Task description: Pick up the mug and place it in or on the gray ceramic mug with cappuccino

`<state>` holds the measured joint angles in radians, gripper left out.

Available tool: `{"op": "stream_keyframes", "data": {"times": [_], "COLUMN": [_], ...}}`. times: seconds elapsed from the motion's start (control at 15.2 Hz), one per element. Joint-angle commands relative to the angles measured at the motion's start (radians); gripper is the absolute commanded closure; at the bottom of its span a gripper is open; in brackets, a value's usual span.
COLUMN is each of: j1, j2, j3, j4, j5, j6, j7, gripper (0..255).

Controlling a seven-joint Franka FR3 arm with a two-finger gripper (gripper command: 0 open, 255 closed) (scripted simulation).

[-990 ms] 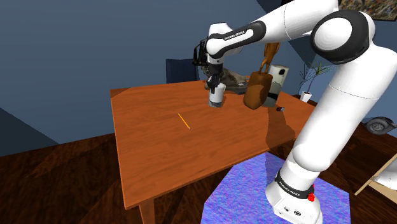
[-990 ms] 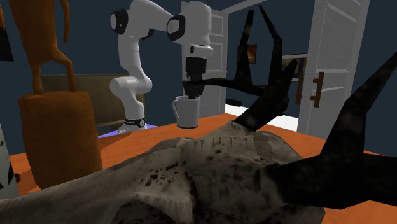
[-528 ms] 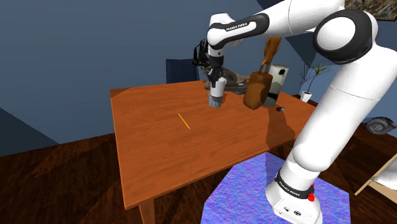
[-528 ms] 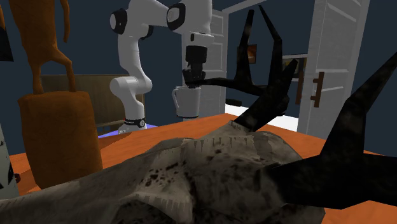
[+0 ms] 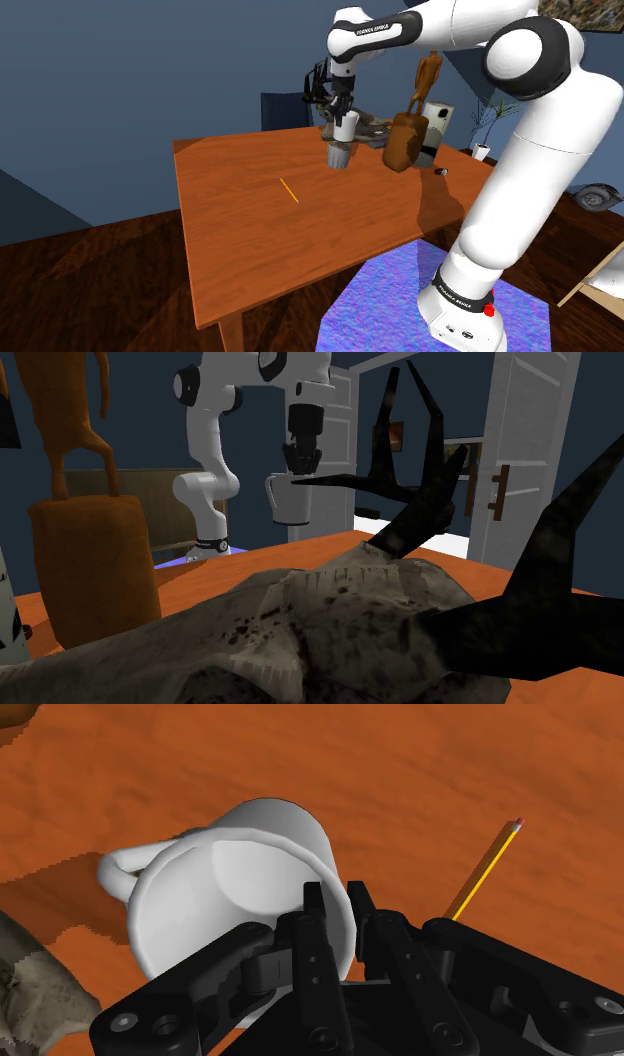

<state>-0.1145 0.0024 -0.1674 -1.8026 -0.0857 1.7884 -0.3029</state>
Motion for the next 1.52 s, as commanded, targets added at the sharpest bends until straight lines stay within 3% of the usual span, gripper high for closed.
{"op": "stream_keyframes", "data": {"times": [0.0,0.4,0.59,1.45], "j1": [-0.016,-0.088,-0.144,-0.132], "j2": [0.062,0.272,0.422,0.392], "j3": [-0.016,-0.058,-0.071,-0.067], "j4": [0.087,0.397,0.632,0.413], "j5": [0.011,0.06,0.097,0.089], "j6": [-0.023,-0.118,-0.204,-0.014], "j7": [-0.037,-0.155,-0.215,-0.202], "gripper": [255,255,255,255]}}
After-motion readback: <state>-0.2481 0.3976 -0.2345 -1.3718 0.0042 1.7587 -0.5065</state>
